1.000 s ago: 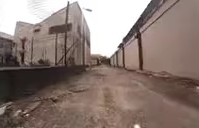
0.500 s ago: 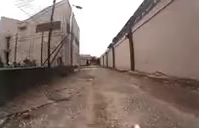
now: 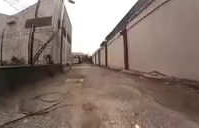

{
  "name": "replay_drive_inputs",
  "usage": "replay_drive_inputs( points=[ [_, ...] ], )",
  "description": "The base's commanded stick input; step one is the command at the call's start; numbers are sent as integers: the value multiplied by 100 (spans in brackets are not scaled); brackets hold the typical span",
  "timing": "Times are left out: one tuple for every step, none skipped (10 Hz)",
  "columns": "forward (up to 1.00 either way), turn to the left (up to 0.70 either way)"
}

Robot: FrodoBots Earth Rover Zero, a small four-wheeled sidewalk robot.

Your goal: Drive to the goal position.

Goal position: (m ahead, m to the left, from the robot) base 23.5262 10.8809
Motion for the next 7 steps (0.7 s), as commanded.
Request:
replay_drive_inputs(
  points=[
    [100,0],
    [100,0],
    [100,0],
    [100,0],
    [100,0],
    [100,0],
    [100,0]
  ],
)
